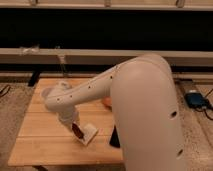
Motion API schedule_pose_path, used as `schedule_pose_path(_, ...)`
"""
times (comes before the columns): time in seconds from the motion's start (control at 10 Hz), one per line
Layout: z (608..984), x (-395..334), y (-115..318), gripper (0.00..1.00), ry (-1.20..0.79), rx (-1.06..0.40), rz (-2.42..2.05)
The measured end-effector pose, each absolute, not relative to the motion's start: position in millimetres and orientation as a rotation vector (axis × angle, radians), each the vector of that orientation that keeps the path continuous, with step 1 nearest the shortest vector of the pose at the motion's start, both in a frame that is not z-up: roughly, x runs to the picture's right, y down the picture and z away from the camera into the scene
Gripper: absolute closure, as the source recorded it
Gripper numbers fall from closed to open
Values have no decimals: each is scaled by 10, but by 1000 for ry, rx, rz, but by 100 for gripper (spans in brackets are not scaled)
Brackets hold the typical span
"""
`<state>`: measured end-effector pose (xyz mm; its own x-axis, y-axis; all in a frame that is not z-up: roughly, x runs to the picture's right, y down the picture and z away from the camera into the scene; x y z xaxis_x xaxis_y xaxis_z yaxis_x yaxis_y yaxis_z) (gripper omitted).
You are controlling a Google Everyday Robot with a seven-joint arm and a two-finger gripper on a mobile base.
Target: Place the pepper on the white sponge
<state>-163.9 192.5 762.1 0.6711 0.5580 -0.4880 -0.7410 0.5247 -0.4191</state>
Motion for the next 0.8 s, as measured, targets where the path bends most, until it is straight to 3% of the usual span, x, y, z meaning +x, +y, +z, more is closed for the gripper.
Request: schedule_pose_path(0.8, 7669, -1170, 1922, 100, 377, -641, 904)
